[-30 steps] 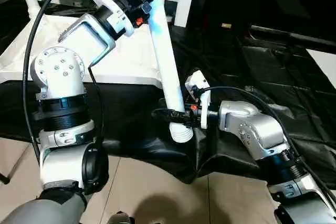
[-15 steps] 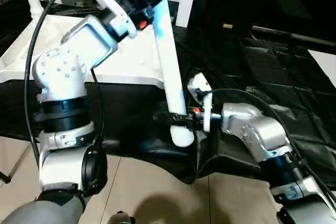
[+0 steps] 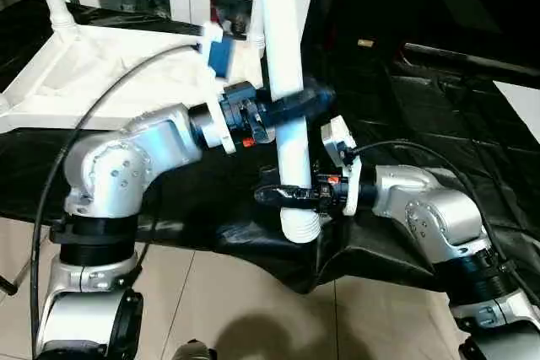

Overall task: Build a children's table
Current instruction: Pick table leg

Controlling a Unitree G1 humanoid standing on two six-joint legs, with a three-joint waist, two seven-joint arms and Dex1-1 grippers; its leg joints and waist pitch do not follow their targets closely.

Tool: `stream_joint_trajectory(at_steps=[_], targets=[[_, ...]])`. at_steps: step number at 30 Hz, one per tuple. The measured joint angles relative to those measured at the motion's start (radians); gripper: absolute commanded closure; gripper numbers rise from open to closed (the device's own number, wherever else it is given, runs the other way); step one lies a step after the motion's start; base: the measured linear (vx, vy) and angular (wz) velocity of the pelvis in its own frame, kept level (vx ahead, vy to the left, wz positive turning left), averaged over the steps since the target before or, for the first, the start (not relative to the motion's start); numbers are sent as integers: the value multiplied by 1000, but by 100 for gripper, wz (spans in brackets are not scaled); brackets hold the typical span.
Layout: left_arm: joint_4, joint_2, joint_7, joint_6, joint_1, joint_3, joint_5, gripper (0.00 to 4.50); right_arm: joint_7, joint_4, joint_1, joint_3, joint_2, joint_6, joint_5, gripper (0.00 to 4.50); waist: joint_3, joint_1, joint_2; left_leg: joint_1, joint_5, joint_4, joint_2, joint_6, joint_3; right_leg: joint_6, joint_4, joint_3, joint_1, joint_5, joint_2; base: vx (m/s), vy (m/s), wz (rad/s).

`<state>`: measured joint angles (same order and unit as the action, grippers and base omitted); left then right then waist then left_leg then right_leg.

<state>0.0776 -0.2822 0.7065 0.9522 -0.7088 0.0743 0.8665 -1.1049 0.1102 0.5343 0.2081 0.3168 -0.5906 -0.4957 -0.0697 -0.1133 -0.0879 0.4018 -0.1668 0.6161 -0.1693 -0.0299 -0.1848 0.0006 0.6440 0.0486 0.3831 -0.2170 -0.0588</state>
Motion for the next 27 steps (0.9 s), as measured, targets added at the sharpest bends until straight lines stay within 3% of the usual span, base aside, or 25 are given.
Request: stream_joint_trajectory(at_steps=[10, 19, 20, 27], targets=[[-53, 35, -62, 16, -16, 51, 40, 254, 4, 0, 0, 0, 1, -12, 0, 264, 0, -1, 0, 0, 0, 0, 0, 0, 0, 0, 0, 0, 0, 0, 0, 0, 0, 0], [-53, 35, -81, 14, -19, 51, 33, 265, 12, 2, 0, -1, -8, -17, -2, 264, 0, -2, 0, 0, 0, 0, 0, 0, 0, 0, 0, 0, 0, 0, 0, 0, 0, 0], [-53, 35, -83, 13, -20, 51, 31, 266, 16, 2, 0, -1, -9, -16, -1, 208, 0, -1, 0, 0, 0, 0, 0, 0, 0, 0, 0, 0, 0, 0, 0, 0, 0, 0], [-49, 39, -201, -9, -42, 69, -17, 272, 77, 7, 0, -12, -31, 17, 26, 145, 0, -2, 1, 0, 0, 0, 0, 0, 0, 0, 0, 0, 0, 0, 0, 0, 0, 0]])
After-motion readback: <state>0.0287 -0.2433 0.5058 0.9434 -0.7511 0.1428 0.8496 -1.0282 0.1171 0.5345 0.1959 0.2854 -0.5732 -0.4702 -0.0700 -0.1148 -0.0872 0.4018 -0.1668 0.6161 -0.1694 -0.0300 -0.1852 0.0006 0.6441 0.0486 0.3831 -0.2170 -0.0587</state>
